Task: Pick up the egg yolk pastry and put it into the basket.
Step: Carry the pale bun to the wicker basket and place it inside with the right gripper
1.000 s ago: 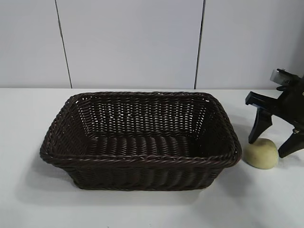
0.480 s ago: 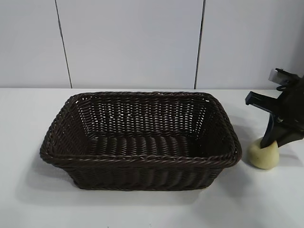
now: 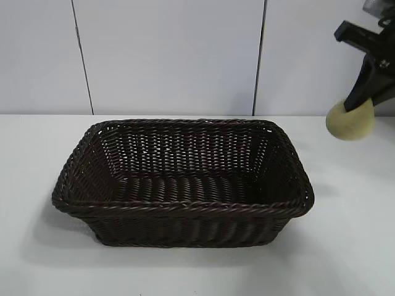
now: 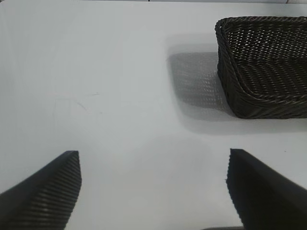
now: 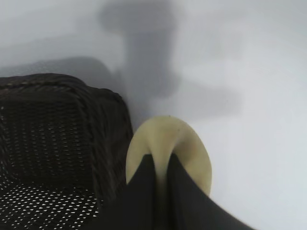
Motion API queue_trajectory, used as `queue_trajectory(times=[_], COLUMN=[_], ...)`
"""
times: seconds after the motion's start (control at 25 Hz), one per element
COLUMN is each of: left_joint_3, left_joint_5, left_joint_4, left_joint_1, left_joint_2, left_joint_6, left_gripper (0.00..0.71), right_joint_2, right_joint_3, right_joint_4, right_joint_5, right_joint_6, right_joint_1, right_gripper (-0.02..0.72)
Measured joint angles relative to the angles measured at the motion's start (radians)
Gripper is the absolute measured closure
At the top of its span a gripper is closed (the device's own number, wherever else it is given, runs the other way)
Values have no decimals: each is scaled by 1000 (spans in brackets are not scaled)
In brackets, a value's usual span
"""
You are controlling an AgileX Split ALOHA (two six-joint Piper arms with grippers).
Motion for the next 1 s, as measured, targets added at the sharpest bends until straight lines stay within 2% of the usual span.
queue_trajectory(times=[0.16, 0.28, 0.56, 0.76, 1.0], left_joint_3=[0, 0, 0, 0, 0], left_joint_5=[0, 0, 0, 0, 0], left_joint_4=[0, 0, 0, 0, 0], left_joint_1=[0, 0, 0, 0, 0], left_joint_2=[0, 0, 0, 0, 0], left_joint_6=[0, 0, 0, 0, 0], left_gripper=[107, 107, 107, 107, 107], right_joint_2=[-13, -13, -13, -13, 3], right_joint_3=[-3, -3, -3, -3, -3], right_joint_4=[0, 8, 86, 100, 106], right_joint_5=[9, -11, -127, -215, -339], right_joint_6=[0, 0, 4, 20, 45], right_joint_1=[13, 68, 295, 456, 566], right_gripper=[680, 680, 680, 680, 680])
